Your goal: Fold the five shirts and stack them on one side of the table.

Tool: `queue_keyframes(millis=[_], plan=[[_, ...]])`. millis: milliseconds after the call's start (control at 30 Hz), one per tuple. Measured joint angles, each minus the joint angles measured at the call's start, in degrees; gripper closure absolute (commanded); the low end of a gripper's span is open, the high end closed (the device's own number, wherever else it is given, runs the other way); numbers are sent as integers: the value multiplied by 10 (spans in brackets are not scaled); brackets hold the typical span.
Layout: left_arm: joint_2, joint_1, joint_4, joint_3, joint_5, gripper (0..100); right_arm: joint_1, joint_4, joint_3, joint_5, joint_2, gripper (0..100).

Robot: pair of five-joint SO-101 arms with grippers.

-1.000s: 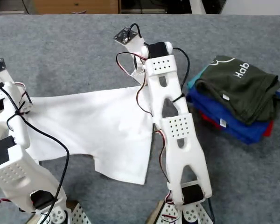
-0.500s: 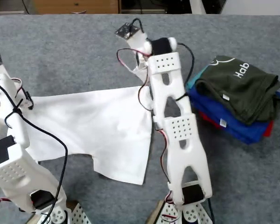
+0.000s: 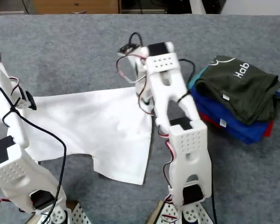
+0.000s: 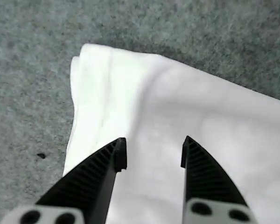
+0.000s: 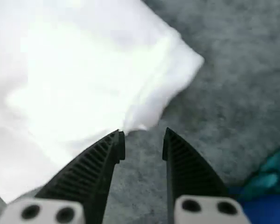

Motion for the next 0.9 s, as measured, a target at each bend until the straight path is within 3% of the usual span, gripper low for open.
queue_keyframes(millis=[267, 400, 667, 900], plan=[[1, 0, 0, 9, 0, 798, -33, -91, 59, -6, 0, 854], [1, -2, -1, 9, 0, 798, -31, -102, 45, -7, 26, 995], [1, -5, -18, 9, 0, 798, 24, -97, -110, -7, 100, 980], [1, -5, -34, 9, 0, 795, 28, -34, -263, 4, 177, 951]])
